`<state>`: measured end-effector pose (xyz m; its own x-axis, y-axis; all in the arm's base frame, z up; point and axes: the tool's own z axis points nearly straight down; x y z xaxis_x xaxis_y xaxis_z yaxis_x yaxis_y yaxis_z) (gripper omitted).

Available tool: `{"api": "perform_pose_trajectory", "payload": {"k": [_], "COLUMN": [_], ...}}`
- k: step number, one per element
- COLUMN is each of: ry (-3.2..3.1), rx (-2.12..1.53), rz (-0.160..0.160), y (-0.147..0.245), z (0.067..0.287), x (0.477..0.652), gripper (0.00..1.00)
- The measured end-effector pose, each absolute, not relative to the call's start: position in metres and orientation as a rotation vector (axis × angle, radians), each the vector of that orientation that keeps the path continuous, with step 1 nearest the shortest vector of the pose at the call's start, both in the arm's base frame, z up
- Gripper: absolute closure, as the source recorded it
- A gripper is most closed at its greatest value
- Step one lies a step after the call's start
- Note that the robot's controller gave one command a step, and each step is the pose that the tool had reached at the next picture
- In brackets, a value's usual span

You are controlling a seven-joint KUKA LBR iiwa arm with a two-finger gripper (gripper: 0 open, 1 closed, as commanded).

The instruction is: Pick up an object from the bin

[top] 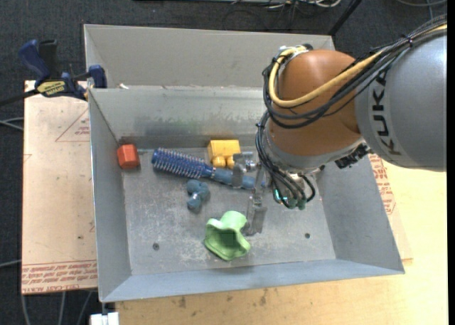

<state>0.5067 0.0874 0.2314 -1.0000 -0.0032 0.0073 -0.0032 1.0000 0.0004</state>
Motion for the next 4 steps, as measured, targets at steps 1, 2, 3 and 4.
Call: {"api": "perform_pose_trajectory", "payload": {"k": [1,2,3,4], "ry": [-3.129,-3.143,-3.130,-3.137], "rx": [0.196,0.286,0.289,0.286], "rz": [0.000,-0.004,-0.003,-0.003], "y": [0.095,0.082,0.082,0.082], "z": [0.168,0.069,0.070,0.071], "x": [0.480,0.487,0.484,0.487], "gripper": [0.00,0.00,1.00,0.00]}}
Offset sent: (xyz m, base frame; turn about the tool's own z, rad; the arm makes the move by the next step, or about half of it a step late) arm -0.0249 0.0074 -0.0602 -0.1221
